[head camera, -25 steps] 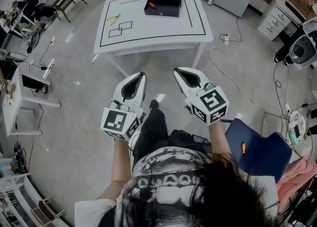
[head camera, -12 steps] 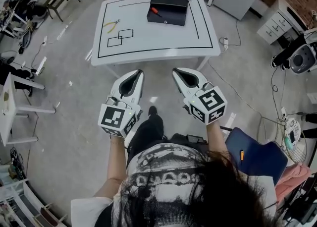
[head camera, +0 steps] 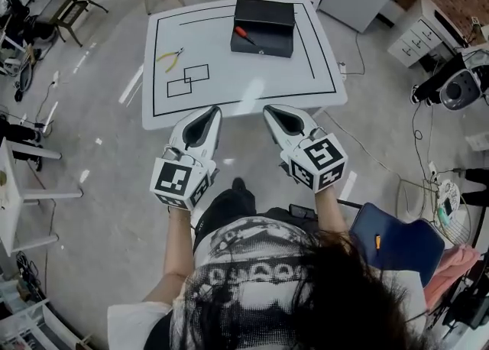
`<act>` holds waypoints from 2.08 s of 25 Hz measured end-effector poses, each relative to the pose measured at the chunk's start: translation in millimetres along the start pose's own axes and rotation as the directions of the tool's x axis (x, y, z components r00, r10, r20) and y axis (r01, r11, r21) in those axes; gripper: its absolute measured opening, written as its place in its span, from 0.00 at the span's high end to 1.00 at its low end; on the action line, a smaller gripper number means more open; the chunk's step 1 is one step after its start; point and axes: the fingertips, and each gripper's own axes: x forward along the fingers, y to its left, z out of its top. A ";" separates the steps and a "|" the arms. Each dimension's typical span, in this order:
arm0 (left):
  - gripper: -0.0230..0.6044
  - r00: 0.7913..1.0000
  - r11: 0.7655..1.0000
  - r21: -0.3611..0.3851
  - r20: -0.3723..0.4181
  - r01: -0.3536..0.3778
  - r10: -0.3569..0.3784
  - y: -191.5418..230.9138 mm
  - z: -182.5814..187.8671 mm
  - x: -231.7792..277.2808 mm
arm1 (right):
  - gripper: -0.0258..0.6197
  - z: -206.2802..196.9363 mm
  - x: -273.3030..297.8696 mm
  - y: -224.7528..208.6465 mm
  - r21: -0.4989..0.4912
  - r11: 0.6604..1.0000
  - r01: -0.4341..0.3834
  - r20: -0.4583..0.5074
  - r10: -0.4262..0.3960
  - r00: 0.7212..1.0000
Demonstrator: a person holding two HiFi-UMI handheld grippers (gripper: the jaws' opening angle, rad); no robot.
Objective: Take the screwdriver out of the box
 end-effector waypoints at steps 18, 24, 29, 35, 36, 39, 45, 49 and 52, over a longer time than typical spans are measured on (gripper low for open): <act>0.96 0.995 0.994 -0.050 0.012 0.095 -0.094 54.5 -13.0 31.9 | 0.97 -0.5 62.5 -15.3 0.010 0.997 0.082 -0.057 -0.082 0.995; 0.96 0.996 0.996 -0.047 -0.012 0.082 -0.083 65.0 -20.3 49.1 | 0.97 2.2 84.4 -38.2 0.010 0.998 0.065 -0.064 -0.064 0.996; 0.96 0.999 0.998 -0.047 -0.028 0.043 -0.044 71.0 -20.7 80.0 | 0.97 6.2 100.1 -74.3 0.005 1.000 0.030 -0.061 -0.030 0.998; 0.96 0.998 0.999 -0.050 -0.059 0.006 -0.009 96.1 -19.2 123.0 | 0.96 9.9 137.8 -116.9 -0.003 1.000 -0.010 -0.089 0.009 0.996; 0.96 0.999 0.999 -0.049 -0.053 0.000 -0.003 99.3 -17.2 132.2 | 0.97 9.9 143.5 -125.3 -0.008 1.000 -0.017 -0.097 0.016 0.995; 0.96 0.999 0.999 -0.042 -0.046 -0.012 0.010 106.9 -12.0 159.7 | 0.96 10.2 161.3 -152.0 -0.026 0.999 -0.036 -0.117 0.033 0.993; 0.96 0.998 0.999 -0.034 -0.055 -0.033 0.031 119.1 -5.5 196.3 | 0.95 4.3 199.1 -200.1 -0.045 0.997 -0.066 -0.166 0.057 0.984; 0.96 0.997 0.998 -0.031 -0.064 -0.050 0.048 123.3 -5.0 217.9 | 0.94 -7.6 224.7 -235.2 -0.059 0.995 -0.080 -0.214 0.066 0.975; 0.96 0.996 0.998 -0.031 -0.069 -0.060 0.058 123.6 -6.1 230.1 | 0.93 -18.4 240.8 -258.3 -0.061 0.994 -0.088 -0.252 0.070 0.965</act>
